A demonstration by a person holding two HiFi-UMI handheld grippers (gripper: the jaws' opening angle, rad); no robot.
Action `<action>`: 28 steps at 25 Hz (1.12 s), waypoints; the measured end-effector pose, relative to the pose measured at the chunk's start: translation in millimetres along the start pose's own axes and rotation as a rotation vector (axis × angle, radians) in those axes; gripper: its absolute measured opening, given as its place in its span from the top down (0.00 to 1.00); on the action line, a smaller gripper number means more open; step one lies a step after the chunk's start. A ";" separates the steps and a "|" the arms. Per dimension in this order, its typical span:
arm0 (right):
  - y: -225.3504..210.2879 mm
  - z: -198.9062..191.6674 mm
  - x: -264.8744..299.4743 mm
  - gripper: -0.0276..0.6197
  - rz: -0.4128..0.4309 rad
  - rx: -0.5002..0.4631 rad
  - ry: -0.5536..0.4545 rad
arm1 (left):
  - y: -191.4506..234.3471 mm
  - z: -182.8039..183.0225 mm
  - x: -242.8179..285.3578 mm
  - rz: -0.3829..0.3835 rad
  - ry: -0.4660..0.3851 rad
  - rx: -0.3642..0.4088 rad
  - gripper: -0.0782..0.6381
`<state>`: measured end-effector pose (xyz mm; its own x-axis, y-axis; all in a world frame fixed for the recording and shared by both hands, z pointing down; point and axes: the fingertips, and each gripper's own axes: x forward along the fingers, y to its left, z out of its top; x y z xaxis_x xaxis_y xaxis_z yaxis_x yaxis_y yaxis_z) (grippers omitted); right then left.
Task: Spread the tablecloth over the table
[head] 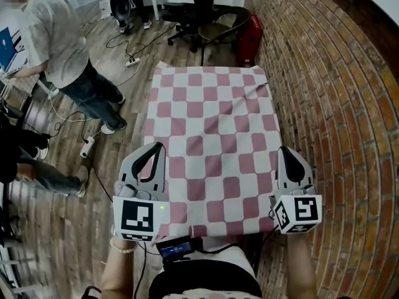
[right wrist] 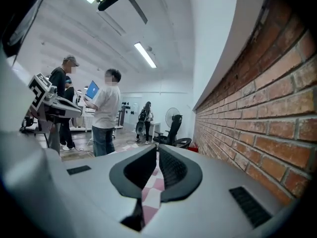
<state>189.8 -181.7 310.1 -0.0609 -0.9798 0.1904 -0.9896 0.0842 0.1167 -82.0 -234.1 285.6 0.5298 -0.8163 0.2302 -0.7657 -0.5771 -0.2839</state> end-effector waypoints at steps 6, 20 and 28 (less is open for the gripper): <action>24.8 24.4 -36.7 0.89 0.012 -0.019 -0.065 | -21.5 21.7 -37.2 -0.032 -0.074 -0.005 0.87; 72.1 29.3 -75.4 0.89 0.096 -0.054 -0.087 | -46.5 30.9 -84.9 -0.078 -0.128 0.015 0.87; 86.3 31.7 -78.2 0.89 0.116 -0.096 -0.082 | -53.1 30.2 -90.6 -0.118 -0.129 0.028 0.87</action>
<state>105.0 -103.5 274.4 -0.1884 -0.9737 0.1282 -0.9584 0.2108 0.1923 -78.4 -130.3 251.8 0.6589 -0.7385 0.1430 -0.6862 -0.6680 -0.2881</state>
